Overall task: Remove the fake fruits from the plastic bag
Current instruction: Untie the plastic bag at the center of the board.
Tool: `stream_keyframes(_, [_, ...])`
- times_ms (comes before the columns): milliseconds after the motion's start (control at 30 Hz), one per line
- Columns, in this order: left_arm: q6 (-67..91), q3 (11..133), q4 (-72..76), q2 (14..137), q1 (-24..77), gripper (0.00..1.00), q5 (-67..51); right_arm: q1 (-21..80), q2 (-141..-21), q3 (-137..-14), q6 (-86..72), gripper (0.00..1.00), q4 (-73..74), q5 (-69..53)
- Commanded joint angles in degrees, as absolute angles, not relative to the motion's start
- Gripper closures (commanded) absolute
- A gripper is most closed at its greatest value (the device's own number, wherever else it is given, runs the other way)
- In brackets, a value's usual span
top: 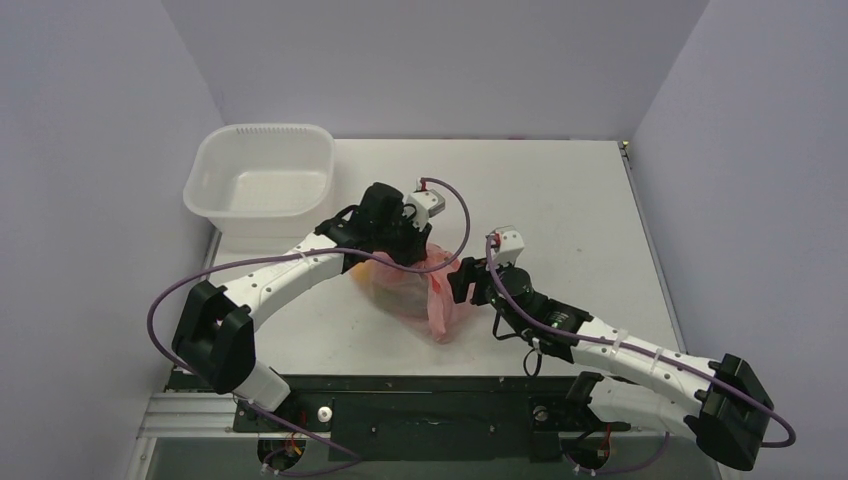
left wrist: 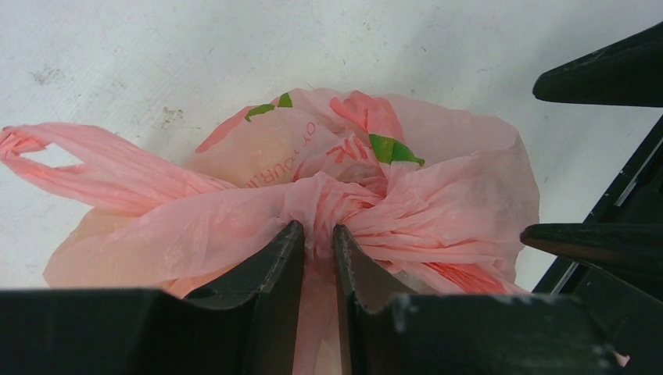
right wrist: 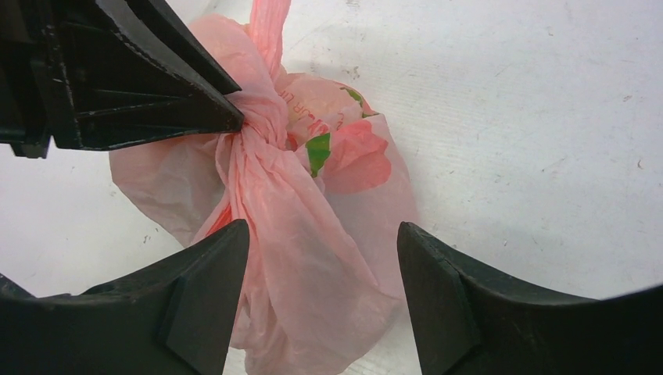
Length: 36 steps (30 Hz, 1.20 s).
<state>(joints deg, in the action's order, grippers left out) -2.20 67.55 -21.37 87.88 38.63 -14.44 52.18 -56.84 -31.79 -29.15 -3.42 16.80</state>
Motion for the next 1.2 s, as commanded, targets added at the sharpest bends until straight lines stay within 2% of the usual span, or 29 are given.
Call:
stream_keyframes(0, [-2.95, 69.72, -21.43, 87.05, 39.35, 0.86, -17.51, 51.57, -58.35, -34.17, -28.72, 0.35, -5.84, 15.22])
stream_keyframes(100, [-2.33, 69.15, -20.08, 86.01, 39.41, 1.00, -18.19, 51.58, -59.14, -33.91, -29.79, 0.36, -7.54, 14.22])
stream_keyframes(467, [-1.29, 64.48, -14.01, 79.47, 39.40, 1.00, -18.82, 51.50, -63.71, -36.13, -31.60, 0.37, -10.65, 10.90])
stream_keyframes(867, [-0.58, 65.51, -14.71, 80.65, 39.52, 1.00, -19.77, 52.66, -67.35, -39.48, -30.97, 0.38, -11.60, 12.13])
stream_keyframes(1167, [-0.35, 65.03, -14.11, 79.77, 39.44, 1.00, -17.06, 54.22, -67.38, -37.94, -30.87, 0.57, -12.11, 12.20])
